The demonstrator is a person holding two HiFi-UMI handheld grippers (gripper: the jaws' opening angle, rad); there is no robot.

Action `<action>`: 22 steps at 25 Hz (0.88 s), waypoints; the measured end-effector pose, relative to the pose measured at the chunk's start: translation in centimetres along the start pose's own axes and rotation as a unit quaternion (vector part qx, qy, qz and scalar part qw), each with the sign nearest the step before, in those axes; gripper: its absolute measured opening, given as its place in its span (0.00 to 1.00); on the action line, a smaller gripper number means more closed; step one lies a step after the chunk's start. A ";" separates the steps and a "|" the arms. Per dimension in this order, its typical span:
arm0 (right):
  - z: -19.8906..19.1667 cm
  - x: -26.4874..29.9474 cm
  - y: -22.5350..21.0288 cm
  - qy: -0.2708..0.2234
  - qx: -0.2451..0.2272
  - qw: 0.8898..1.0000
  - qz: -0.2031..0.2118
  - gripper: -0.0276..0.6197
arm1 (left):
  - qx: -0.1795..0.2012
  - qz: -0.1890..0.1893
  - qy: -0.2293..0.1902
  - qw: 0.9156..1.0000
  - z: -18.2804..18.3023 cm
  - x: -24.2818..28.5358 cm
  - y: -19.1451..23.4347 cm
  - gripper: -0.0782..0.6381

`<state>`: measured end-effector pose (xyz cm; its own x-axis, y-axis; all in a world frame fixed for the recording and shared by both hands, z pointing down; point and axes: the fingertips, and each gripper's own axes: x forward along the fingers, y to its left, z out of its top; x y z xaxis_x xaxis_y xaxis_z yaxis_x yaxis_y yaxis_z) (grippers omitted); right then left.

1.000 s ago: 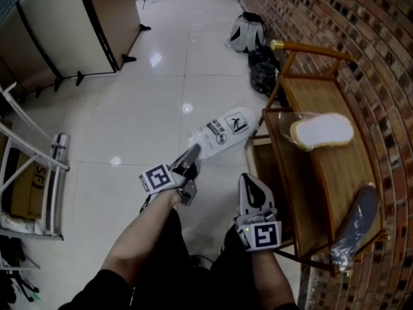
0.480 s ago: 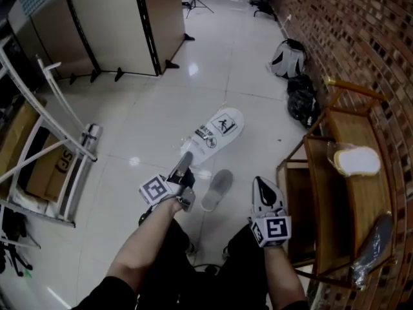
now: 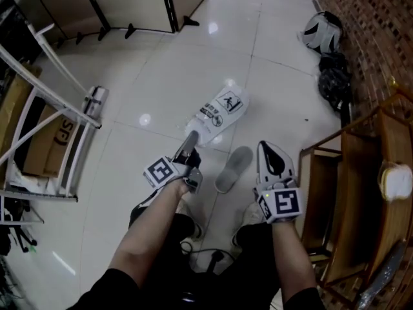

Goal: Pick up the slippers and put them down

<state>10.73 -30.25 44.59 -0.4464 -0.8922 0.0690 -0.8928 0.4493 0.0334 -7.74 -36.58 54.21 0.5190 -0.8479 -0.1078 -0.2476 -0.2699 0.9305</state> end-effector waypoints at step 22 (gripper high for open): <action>-15.6 6.9 0.4 0.187 0.113 0.975 0.049 0.06 | -0.117 0.259 -0.040 0.958 -7.8 -8.3 29.0 0.24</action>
<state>8.23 -35.47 60.62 -0.5152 -0.7465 0.4212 -0.8560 0.4724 -0.2098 -12.87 -33.82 84.85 0.3093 -0.8753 0.3716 -0.2597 0.2982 0.9185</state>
